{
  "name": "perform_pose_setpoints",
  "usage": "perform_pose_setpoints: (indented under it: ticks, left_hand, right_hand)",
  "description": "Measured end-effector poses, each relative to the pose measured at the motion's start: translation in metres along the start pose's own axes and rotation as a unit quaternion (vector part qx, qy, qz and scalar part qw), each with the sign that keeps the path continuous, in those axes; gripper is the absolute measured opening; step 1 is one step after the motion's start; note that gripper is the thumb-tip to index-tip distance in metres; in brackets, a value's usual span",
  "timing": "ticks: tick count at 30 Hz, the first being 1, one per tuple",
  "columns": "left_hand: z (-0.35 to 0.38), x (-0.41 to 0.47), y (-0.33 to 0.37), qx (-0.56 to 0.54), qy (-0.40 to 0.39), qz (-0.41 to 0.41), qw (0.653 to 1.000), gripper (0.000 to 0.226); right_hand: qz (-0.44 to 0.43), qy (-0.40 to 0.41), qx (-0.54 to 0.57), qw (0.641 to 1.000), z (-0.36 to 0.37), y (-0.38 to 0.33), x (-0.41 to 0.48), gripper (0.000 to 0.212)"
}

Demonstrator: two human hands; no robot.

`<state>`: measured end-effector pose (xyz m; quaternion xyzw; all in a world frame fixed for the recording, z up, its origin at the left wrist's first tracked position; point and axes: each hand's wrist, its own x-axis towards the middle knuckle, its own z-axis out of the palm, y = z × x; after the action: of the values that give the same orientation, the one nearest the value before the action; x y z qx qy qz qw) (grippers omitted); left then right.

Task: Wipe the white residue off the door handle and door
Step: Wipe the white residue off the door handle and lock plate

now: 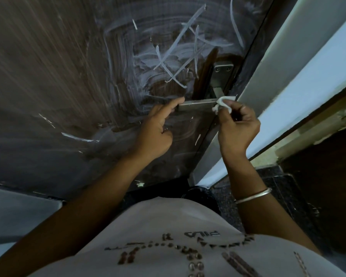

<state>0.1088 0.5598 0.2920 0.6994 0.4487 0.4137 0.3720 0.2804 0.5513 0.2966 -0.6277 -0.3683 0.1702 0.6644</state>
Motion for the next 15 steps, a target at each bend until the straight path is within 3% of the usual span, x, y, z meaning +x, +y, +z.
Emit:
perform_pose_setpoints:
  ticks: [6,12,15]
  left_hand:
    - [0.000,0.000,-0.003,0.001,0.000,-0.006,1.000,0.086]
    - [0.000,0.000,-0.004,0.006,-0.007,-0.005,1.000,0.085]
    - [-0.001,0.000,-0.004,0.002,-0.007,0.000,1.000,0.085]
  right_hand:
    - [0.037,-0.012,0.010,0.999,0.001,0.004,-0.003,0.010]
    - [0.075,0.038,0.021,0.996,-0.001,0.006,0.009,0.012]
    - [0.067,0.007,0.031,0.997,0.000,0.003,0.003,0.013]
